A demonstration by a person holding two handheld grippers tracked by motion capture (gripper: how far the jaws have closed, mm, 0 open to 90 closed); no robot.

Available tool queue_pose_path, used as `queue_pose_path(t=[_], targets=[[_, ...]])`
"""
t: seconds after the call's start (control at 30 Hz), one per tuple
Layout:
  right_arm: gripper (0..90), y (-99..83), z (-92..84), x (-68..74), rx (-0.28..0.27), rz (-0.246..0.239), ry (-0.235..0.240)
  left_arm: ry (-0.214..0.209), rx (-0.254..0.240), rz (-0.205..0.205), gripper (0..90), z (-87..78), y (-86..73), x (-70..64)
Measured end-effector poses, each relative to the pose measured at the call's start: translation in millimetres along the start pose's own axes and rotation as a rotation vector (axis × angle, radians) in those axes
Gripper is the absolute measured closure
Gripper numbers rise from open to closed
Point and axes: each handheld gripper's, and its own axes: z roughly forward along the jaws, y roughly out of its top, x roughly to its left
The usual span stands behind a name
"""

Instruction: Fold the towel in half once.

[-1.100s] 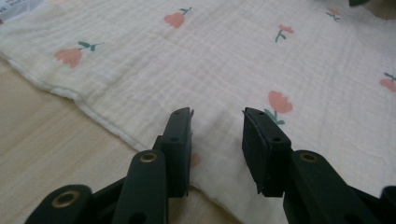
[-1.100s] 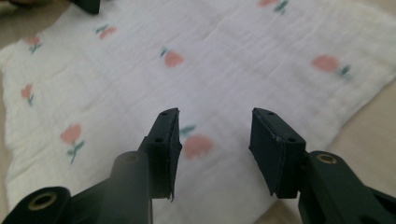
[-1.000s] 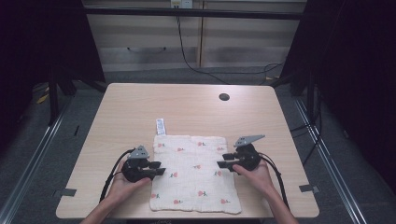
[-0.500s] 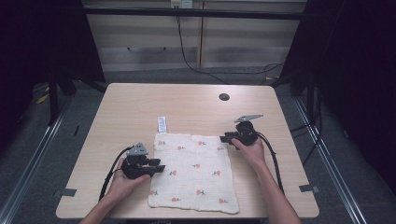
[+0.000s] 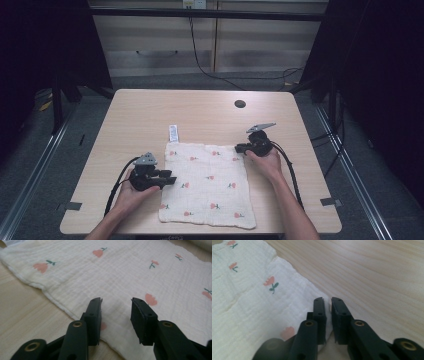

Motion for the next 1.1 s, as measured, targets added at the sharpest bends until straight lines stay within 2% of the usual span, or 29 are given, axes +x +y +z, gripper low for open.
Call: queue_pose_path(t=[0.17, 0.23, 0.37, 0.43, 0.47, 0.57, 0.6, 0.67, 0.7, 0.77, 0.83, 0.9, 0.93, 1.0, 1.1], targets=[[86.7, -0.7, 0.2, -2.1, -0.024, 0.031, 0.020, -0.016, -0.001, 0.002, 51.2, 0.7, 0.0, -1.0], [86.8, -0.1, -1.5, -1.2, -0.040, 0.035, 0.026, -0.054, -0.008, -0.059, 47.4, 0.5, 0.5, 3.1], [86.8, -0.1, -5.6, 1.1, -0.063, 0.034, 0.034, -0.027, -0.019, -0.054, 46.4, -4.5, 7.3, 7.2], [86.7, -0.6, -7.1, 1.7, -0.075, 0.035, 0.040, 0.043, -0.060, -0.055, 46.1, -10.8, 15.2, 10.2], [86.8, -0.6, -7.4, 2.1, -0.073, 0.030, 0.039, 0.036, -0.069, -0.065, 45.0, -13.5, 20.5, 13.5], [86.7, 0.4, -7.1, 4.2, -0.067, 0.025, 0.043, 0.071, -0.101, -0.079, 41.0, -20.7, 33.9, 25.7], [86.6, 0.6, -7.4, 4.8, -0.070, 0.024, 0.045, 0.062, -0.089, -0.081, 40.9, -21.5, 37.8, 31.3], [86.6, 1.0, -9.0, 5.0, -0.067, 0.019, 0.044, 0.113, -0.075, -0.076, 42.1, -21.5, 43.9, 41.2], [86.5, 1.0, -10.0, 4.4, -0.068, 0.019, 0.042, 0.133, -0.088, -0.086, 43.1, -20.9, 45.1, 46.3], [86.3, 0.8, -12.6, 3.6, -0.071, 0.019, 0.037, 0.132, -0.072, -0.105, 47.4, -19.4, 47.6, 59.0], [86.3, -0.6, -14.4, 3.9, -0.068, 0.019, 0.037, 0.149, -0.090, -0.130, 52.4, -18.6, 48.4, 68.7], [86.3, -2.8, -15.4, 5.4, -0.066, 0.019, 0.038, 0.142, -0.075, -0.143, 54.0, -17.0, 49.5, 79.8], [86.3, -2.8, -15.4, 5.4, -0.066, 0.019, 0.038, 0.142, -0.075, -0.143, 55.9, -17.0, 49.5, 79.8], [86.3, -5.2, -15.4, 7.1, -0.063, 0.016, 0.039, 0.144, -0.089, -0.170, 57.1, -12.5, 50.4, 90.5], [86.3, -5.1, -15.4, 8.2, -0.072, 0.016, 0.042, 0.146, -0.072, -0.179, 59.4, -2.7, 51.6, 98.2]])
